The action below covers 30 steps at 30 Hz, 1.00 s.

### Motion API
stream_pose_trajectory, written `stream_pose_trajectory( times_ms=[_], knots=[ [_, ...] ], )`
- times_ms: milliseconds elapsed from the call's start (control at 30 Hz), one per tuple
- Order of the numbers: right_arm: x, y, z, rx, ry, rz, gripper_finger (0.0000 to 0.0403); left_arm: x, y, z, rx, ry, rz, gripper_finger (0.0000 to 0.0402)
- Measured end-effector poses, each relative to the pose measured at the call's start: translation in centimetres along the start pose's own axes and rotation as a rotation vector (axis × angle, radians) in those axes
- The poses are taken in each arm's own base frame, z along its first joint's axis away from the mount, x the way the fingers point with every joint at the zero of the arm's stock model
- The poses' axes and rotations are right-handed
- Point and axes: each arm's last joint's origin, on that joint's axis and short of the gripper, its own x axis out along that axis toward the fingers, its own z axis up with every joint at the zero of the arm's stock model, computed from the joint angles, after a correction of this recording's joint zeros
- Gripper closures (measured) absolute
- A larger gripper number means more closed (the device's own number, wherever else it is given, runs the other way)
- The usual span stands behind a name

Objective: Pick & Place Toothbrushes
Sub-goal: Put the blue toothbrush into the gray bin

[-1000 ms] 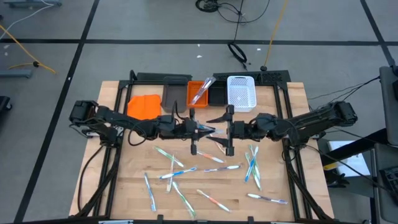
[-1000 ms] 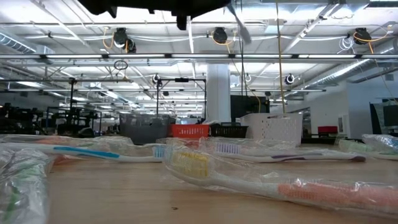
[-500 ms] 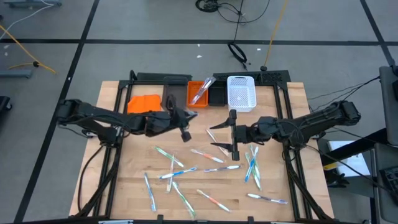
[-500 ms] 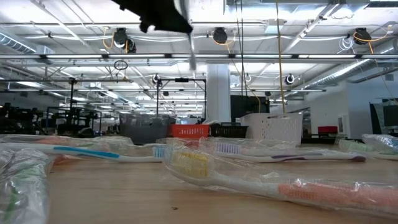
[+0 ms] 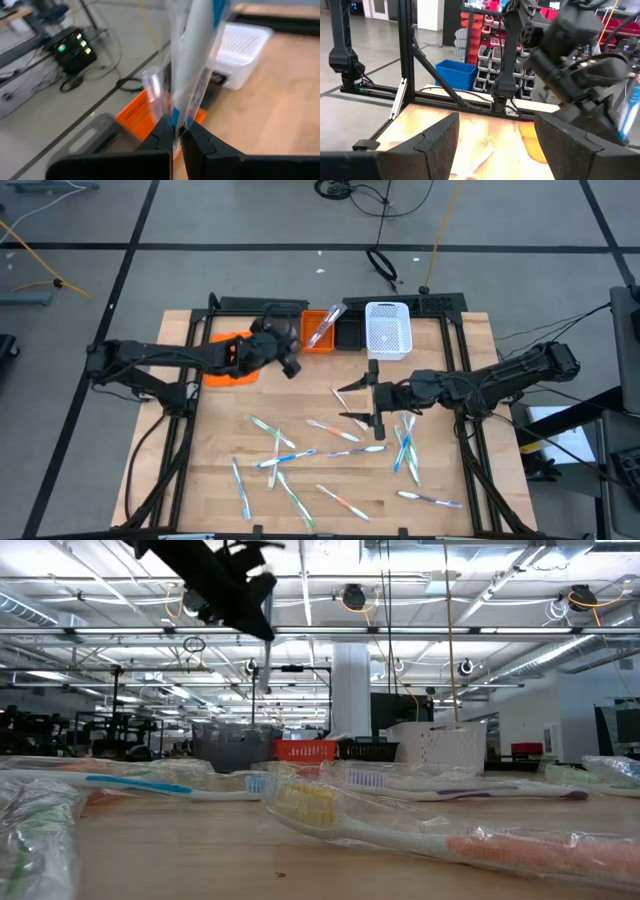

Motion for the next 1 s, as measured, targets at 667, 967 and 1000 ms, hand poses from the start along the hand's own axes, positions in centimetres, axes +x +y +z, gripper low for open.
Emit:
stream_pose_trajectory(
  times_ms=[667,967,1000],
  knots=[
    [0.0,0.0,-0.4,0.017,0.038,0.004,0.0149,3.9,9.7,-1.9,-0.24,0.225,0.048,0.0397],
    [0.0,0.0,-0.4,0.016,0.039,0.004,0.0149,5.1,12.2,-3.1,-0.341,0.305,0.001,0.0398],
    [0.0,0.0,-0.4,0.016,0.039,0.004,0.0149,5.4,12.3,-3.4,-0.347,0.317,0.002,0.0398]
  ],
)
